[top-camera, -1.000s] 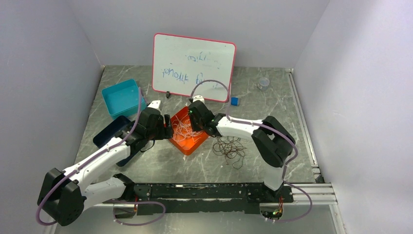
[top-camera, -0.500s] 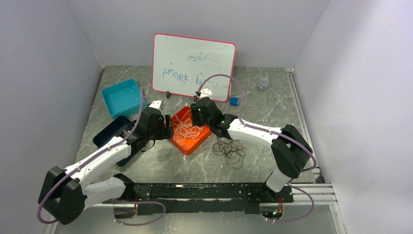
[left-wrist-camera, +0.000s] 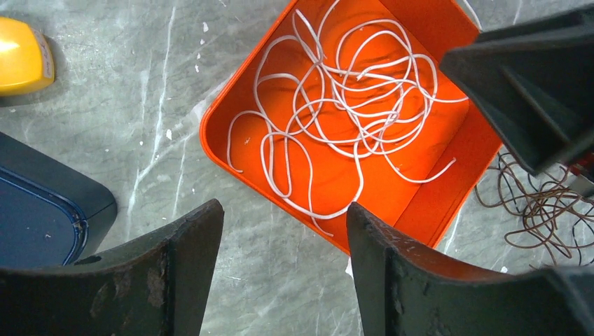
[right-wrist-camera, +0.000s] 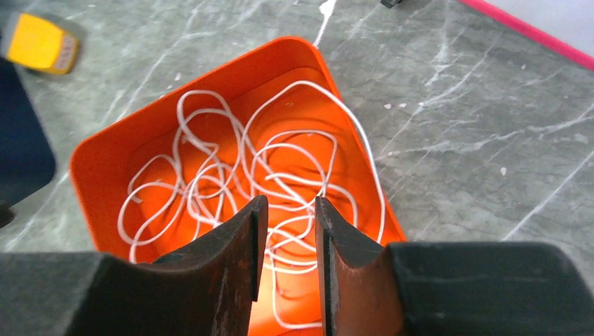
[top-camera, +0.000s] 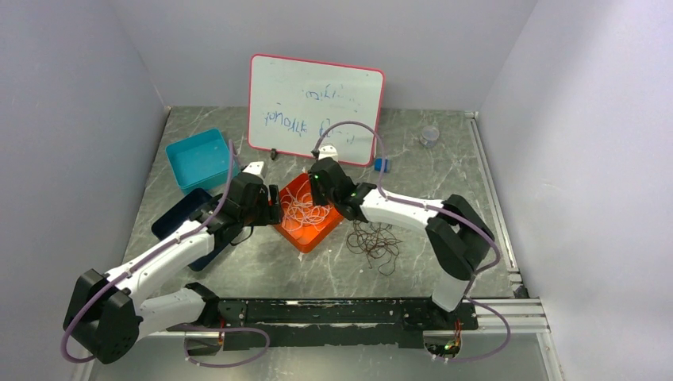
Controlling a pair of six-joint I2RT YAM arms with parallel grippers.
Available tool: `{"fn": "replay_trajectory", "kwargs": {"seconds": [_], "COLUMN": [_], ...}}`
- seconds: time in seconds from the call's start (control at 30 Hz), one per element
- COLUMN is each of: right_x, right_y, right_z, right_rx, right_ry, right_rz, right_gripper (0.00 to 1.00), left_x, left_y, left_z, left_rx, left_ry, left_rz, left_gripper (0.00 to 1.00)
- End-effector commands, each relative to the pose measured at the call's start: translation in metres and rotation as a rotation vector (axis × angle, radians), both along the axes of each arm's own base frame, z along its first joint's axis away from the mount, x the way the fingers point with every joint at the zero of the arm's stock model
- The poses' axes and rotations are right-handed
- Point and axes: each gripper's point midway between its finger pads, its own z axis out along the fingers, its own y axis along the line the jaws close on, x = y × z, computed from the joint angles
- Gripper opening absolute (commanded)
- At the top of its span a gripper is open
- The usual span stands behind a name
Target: Untangle the cables
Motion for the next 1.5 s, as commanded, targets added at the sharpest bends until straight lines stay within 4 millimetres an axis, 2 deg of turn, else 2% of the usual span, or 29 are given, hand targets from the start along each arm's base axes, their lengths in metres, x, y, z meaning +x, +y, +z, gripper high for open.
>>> {"fn": "replay_trajectory", "kwargs": {"seconds": [0.0, 0.17, 0.53, 0.7, 0.93, 1.1, 1.2, 1.47], "right_x": [0.023, 0.021, -0.008, -0.008, 0.001, 0.01, 0.013, 0.009], "right_y": [-0.011, -0.02, -0.046, -0.056, -0.049, -0.044, -0.04, -0.031], "right_z": [0.0, -0.005, -0.02, -0.025, -0.031, -0.039, -0.04, -0.047], "right_rx": [-0.096, -0.139, -0.141, -0.172, -0.168, -0.164, -0.161, -0.152], "right_ry": [-0.034, -0.017, 0.086, 0.094, 0.099, 0.112, 0.111, 0.14], "right_rz": [-0.101, -0.127, -0.192, -0.233, -0.233, -0.226, -0.215, -0.163], "right_gripper": [0.34, 0.34, 0.34, 0.38, 0.39, 0.32, 0.24, 0.06], "left_x": [0.009, 0.006, 0.006, 0.007, 0.006, 0.004, 0.005, 0.005], "left_y": [-0.004, -0.001, -0.005, -0.007, -0.006, -0.006, -0.006, -0.004], "left_z": [0.02, 0.019, 0.014, 0.013, 0.012, 0.011, 0.011, 0.011], "left_rx": [-0.022, -0.019, -0.031, -0.032, -0.034, -0.037, -0.036, -0.03], "left_ry": [-0.041, -0.043, -0.032, -0.028, -0.026, -0.022, -0.023, -0.026], "left_rz": [-0.007, 0.001, -0.006, -0.015, -0.012, -0.014, -0.012, -0.009], "left_gripper": [0.69, 0.7, 0.69, 0.69, 0.69, 0.69, 0.68, 0.68]}}
